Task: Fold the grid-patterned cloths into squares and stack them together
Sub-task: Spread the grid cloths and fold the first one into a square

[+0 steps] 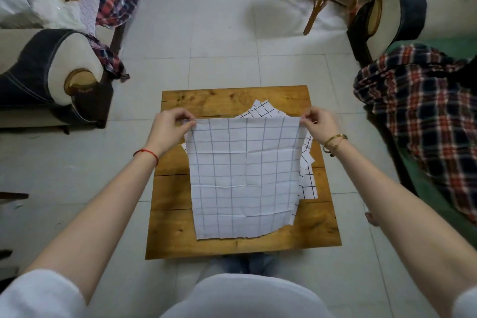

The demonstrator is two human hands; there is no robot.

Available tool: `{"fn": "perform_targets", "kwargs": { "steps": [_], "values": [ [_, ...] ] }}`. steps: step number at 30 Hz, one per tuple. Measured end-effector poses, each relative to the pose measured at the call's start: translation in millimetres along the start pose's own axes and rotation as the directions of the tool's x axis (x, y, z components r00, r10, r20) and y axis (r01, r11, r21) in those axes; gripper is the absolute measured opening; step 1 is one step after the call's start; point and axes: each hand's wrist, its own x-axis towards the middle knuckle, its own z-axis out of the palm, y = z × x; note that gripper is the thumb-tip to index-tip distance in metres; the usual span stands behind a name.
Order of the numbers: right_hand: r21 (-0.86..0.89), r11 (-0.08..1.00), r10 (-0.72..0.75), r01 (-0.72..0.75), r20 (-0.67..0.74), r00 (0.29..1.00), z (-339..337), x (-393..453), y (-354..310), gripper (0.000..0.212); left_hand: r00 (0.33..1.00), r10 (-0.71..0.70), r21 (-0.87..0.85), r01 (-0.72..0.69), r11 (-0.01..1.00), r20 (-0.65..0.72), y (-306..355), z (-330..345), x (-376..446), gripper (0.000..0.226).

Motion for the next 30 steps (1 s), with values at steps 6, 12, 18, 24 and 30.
{"fn": "perform_targets", "kwargs": {
  "steps": [6,12,18,24,30],
  "values": [
    [-0.042,0.998,0.037,-0.038,-0.014,0.999,21.1,2.1,12.3,0.004,0.999,-0.043,0.046,0.043,0.998,-0.016,-14.4,19.8,-4.9,0.005],
    [-0.094,0.995,0.048,-0.043,0.051,0.998,33.1,-12.2,25.2,0.01,0.996,-0.079,0.029,0.078,0.996,0.035,-24.4,26.7,-21.8,0.002],
    [-0.176,0.984,0.019,0.006,0.139,0.99,47.3,-38.0,39.9,0.009,0.981,-0.155,0.049,0.15,0.987,0.116,-44.0,40.3,-52.5,0.002],
    [-0.234,0.972,0.033,0.029,0.255,0.966,75.1,-76.1,66.3,0.006,0.966,-0.18,0.141,0.155,0.978,0.184,-70.9,70.4,-94.2,0.004],
    [-0.316,0.948,0.083,0.033,0.345,0.935,114.5,-115.0,105.2,0.012,0.94,-0.237,0.23,0.181,0.956,0.244,-103.4,105.2,-131.4,0.011]
  ]
}}
